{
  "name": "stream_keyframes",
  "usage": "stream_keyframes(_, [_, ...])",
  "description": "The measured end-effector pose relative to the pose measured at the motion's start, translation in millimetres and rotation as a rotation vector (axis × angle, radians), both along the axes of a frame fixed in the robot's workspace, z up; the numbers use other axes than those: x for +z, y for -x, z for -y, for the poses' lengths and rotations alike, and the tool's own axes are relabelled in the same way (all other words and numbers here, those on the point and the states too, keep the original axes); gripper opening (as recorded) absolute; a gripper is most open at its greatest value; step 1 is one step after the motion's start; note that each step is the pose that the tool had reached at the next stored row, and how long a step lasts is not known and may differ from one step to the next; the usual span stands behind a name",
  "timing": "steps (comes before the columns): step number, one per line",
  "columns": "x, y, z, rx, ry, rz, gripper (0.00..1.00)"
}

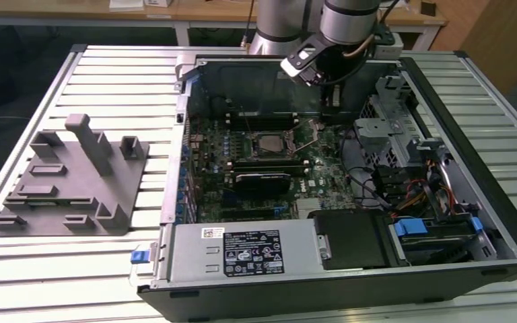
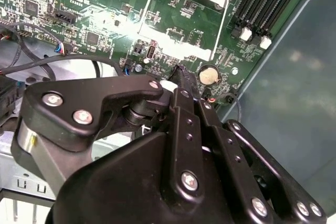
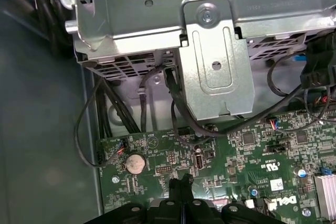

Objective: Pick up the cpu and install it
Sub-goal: 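Close the cpu cover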

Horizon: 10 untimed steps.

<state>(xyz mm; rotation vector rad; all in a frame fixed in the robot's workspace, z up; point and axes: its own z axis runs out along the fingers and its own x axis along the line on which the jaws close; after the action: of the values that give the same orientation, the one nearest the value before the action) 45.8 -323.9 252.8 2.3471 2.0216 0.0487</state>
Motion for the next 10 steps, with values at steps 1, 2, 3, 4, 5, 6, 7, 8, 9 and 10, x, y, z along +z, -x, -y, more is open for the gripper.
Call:
stream_keyframes(1, [-0.7,0.0,0.0,0.004,0.0014,0.0,0.11])
stream_keyframes(2, [-1.3,-0.3,0.0,0.005,0.0028,0.0,0.11])
stream_keyframes(3, [-1.6,-1.0,0.0,0.006,0.0034,0.0,0.11])
stream_keyframes(4, [-1.9,-1.8,0.0,0.005,0.0039,-0.0001,0.11])
stream_keyframes(5, [-2.1,-2.7,0.0,0.004,0.0042,-0.0001,0.11])
stream_keyframes(6, [-2.5,-3.3,0.0,0.004,0.0042,0.0,0.11])
stream_keyframes(7, [-3.2,-3.5,0.0,0.004,0.0042,0.0,0.11])
stream_keyframes(8, [-4.2,-3.5,0.0,0.004,0.0041,0.0,0.11])
stream_keyframes(9, [-5.4,-3.5,0.0,0.003,0.0042,0.0,0.11])
stream_keyframes(10, [-6.7,-3.5,0.0,0.003,0.0042,0.0,0.11])
